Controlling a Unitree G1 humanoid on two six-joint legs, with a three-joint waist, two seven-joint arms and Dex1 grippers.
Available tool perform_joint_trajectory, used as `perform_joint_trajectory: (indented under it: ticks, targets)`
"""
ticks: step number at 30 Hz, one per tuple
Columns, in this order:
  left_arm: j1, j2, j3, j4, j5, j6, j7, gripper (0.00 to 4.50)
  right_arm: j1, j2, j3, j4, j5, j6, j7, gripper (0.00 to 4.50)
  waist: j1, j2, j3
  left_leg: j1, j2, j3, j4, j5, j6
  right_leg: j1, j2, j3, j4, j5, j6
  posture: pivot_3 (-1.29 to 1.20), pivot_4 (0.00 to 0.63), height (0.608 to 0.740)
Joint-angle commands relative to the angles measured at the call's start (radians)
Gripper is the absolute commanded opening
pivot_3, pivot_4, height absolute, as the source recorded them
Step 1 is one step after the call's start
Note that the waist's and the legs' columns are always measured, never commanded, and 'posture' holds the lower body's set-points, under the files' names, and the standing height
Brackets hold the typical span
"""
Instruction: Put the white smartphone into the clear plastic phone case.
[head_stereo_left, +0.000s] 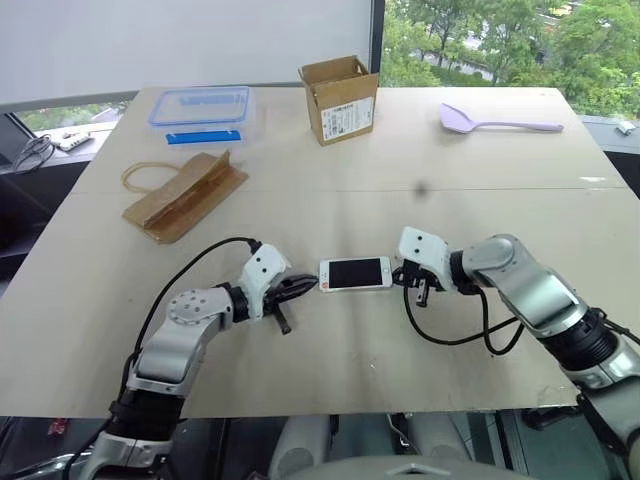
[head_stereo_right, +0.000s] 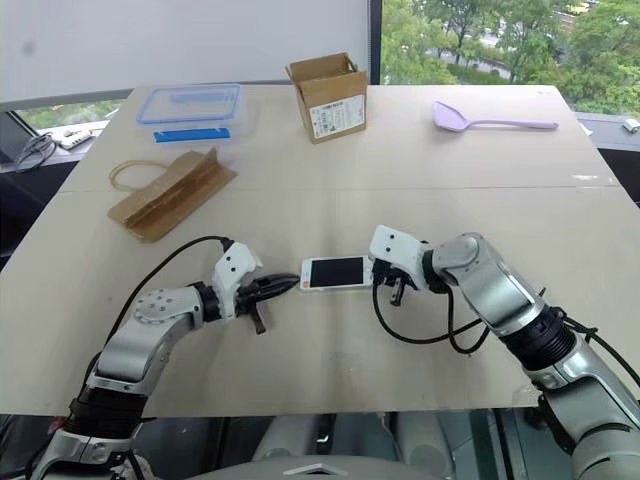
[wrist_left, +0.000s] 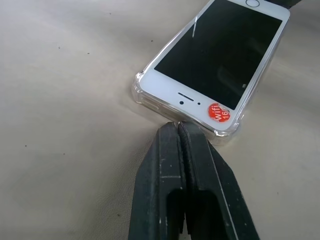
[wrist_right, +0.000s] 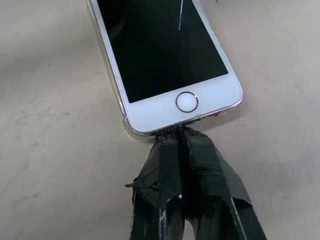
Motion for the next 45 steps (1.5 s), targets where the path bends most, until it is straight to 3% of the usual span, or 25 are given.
perform_joint_trajectory:
  ticks: [1, 6, 17, 26, 35, 45]
  targets:
    - [-0.029, -0.037, -0.059, -0.053, -0.006, 0.006, 0.001, 0.07, 0.006, -0.022, -0.054, -0.059, 0.016, -0.038, 0.01, 0.0, 0.005, 0.0, 0.0, 0.0, 0.0, 0.0, 0.0, 0.0, 0.0, 0.0, 0.0, 0.0, 0.0, 0.0, 0.0, 0.0, 0.15, 0.74]
    - [-0.052, -0.057, -0.068, -0.05, 0.004, 0.02, 0.012, 0.07, 0.019, -0.094, -0.133, -0.112, 0.054, 0.056, 0.024, 0.0, 0.01, 0.0, 0.002, -0.002, -0.001, -0.001, 0.001, 0.0, 0.0, 0.001, -0.001, -0.001, -0.003, 0.0, 0.0, 0.0, 0.15, 0.74]
    - [-0.066, -0.051, -0.08, -0.037, 0.006, 0.019, 0.007, 0.07, -0.006, -0.172, -0.045, -0.118, -0.054, 0.092, -0.022, 0.0, 0.001, 0.0, 0.002, -0.003, 0.0, -0.001, -0.001, 0.0, 0.0, -0.001, 0.0, -0.001, -0.005, 0.0, 0.0, 0.0, 0.15, 0.74]
    - [-0.065, -0.05, -0.085, -0.044, 0.004, 0.021, 0.009, 0.07, -0.011, -0.091, -0.071, -0.118, -0.012, 0.08, -0.036, 0.0, -0.001, 0.0, 0.002, -0.005, 0.0, -0.002, -0.001, 0.0, 0.0, -0.001, 0.0, -0.002, -0.006, 0.001, 0.002, 0.0, 0.15, 0.74]
    - [-0.074, -0.05, -0.099, -0.049, 0.012, 0.025, 0.015, 0.07, -0.07, -0.124, 0.116, -0.135, -0.18, -0.082, 0.033, 0.0, -0.003, 0.0, 0.002, -0.005, 0.0, -0.002, -0.001, 0.0, 0.0, -0.001, 0.0, -0.002, -0.006, 0.002, 0.003, 0.0, 0.15, 0.74]
    - [-0.085, -0.061, -0.098, -0.052, 0.016, 0.035, 0.024, 0.07, -0.135, -0.066, 0.258, -0.069, -0.393, -0.235, 0.102, 0.0, -0.006, 0.0, 0.002, -0.001, 0.0, -0.002, -0.001, 0.0, 0.0, 0.002, 0.001, -0.002, -0.006, 0.001, 0.001, 0.0, 0.15, 0.74]
